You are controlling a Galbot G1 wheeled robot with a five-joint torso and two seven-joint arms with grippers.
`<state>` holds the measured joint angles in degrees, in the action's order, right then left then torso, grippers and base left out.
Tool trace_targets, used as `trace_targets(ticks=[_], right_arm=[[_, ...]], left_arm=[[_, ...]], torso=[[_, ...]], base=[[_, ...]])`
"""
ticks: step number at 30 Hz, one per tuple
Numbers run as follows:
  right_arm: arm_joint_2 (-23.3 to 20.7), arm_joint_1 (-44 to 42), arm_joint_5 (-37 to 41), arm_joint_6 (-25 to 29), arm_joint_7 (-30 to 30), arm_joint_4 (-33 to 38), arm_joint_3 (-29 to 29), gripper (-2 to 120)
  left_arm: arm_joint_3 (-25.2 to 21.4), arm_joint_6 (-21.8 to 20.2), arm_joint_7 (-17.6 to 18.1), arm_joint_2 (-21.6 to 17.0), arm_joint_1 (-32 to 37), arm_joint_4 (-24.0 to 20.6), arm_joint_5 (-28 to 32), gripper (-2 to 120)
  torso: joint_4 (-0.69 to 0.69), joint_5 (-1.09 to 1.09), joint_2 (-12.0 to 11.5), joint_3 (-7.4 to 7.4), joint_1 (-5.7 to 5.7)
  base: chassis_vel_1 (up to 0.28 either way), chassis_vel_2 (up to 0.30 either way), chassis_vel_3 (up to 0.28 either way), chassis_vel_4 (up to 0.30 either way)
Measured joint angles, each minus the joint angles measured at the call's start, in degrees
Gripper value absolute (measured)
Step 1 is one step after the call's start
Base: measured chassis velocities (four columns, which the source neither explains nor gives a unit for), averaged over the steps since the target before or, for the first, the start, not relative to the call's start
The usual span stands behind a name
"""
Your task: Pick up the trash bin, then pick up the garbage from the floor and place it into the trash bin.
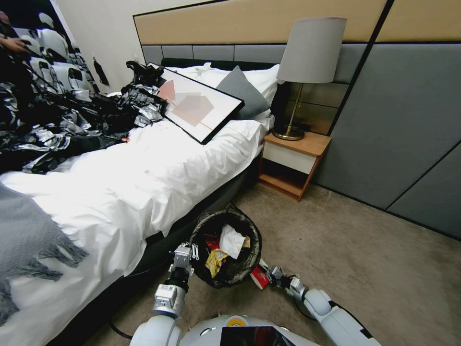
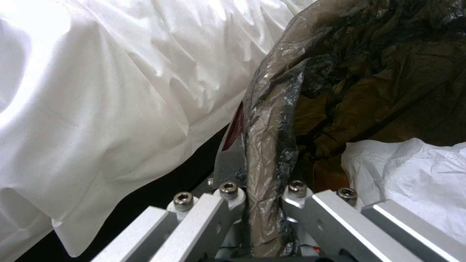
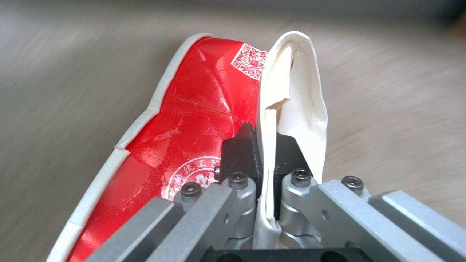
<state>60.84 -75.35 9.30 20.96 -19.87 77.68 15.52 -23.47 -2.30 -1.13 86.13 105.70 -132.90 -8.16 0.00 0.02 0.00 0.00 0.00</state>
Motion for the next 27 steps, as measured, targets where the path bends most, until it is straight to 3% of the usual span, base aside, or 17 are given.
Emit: trace_targets(ticks=[7,11,14,15,21,27], right_arm=[[0.0,-0.4,8.8,0.5,1.8,7.9,6.9,0],[0.0,0.4,15.5,0.8,2.2,15.8,10.0,0],[0.1,0.9,20.6,0.7,2.0,26.6,12.5,0],[0.1,0.9,20.6,0.7,2.0,26.6,12.5,0],[-0.8,-1.3,24.1,0.7,-2.2,42.2,11.7,0],[-1.1,-5.1,22.1,0.9,-4.3,50.4,8.0,0]], left_arm=[[0.0,0.0,0.0,-0.2,0.1,0.0,0.3,1],[0.1,-0.1,0.0,-0.2,0.1,0.0,0.3,1],[0.5,-0.2,0.0,-0.2,0.0,0.2,0.3,1],[0.5,-0.2,0.0,-0.2,0.0,0.2,0.3,1],[1.1,0.0,0.0,-0.1,0.1,0.7,-0.1,1],[1.3,0.3,0.0,-0.1,0.3,0.9,-0.4,1]], torso=[[-0.01,-0.02,0.0,0.00,0.00],[0.01,-0.03,0.0,0.00,0.00],[0.01,-0.05,0.0,0.00,0.00],[0.01,-0.05,0.0,0.00,0.00],[0.00,-0.03,0.0,0.00,0.00],[-0.01,-0.03,0.0,-0.01,-0.01]], base=[[0.000,0.000,0.000,0.000],[0.000,0.000,0.000,0.000],[0.000,0.000,0.000,0.000],[0.000,0.000,0.000,0.000],[0.000,0.000,0.000,0.000],[0.000,0.000,0.000,0.000]])
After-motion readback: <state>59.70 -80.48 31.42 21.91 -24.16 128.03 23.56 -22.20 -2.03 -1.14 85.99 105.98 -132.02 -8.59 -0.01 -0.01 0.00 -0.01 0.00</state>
